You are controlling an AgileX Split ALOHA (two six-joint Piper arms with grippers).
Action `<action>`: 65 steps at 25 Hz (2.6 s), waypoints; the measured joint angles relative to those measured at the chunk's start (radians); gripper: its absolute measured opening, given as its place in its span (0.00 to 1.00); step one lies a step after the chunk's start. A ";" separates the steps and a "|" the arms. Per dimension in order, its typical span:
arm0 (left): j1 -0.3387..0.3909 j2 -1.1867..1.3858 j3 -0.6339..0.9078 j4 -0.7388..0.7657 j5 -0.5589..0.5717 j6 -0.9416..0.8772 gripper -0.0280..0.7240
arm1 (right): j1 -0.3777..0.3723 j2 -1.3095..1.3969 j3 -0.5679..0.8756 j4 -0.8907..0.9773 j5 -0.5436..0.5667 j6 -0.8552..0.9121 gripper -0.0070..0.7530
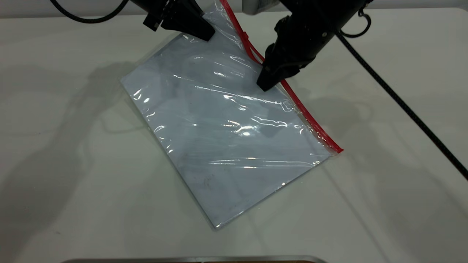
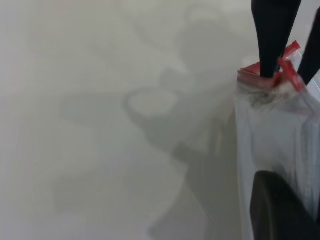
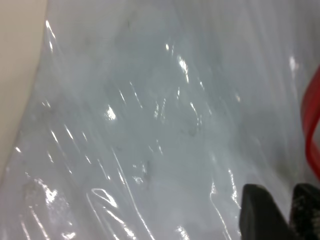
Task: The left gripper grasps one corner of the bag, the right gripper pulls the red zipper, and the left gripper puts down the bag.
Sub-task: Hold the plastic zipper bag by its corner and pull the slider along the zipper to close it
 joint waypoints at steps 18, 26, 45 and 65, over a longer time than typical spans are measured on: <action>0.000 -0.001 -0.001 0.053 0.020 -0.267 0.11 | -0.002 -0.084 -0.002 0.148 -0.033 -0.088 0.74; 0.000 -0.001 -0.001 0.051 0.021 -0.251 0.11 | -0.002 -0.068 -0.002 0.192 -0.038 -0.127 0.71; 0.000 -0.001 -0.001 -0.020 0.026 -0.119 0.11 | -0.002 -0.054 -0.002 0.349 -0.039 -0.263 0.46; -0.002 0.000 -0.001 -0.018 0.028 -0.115 0.11 | -0.005 -0.054 -0.007 0.236 0.009 -0.213 0.05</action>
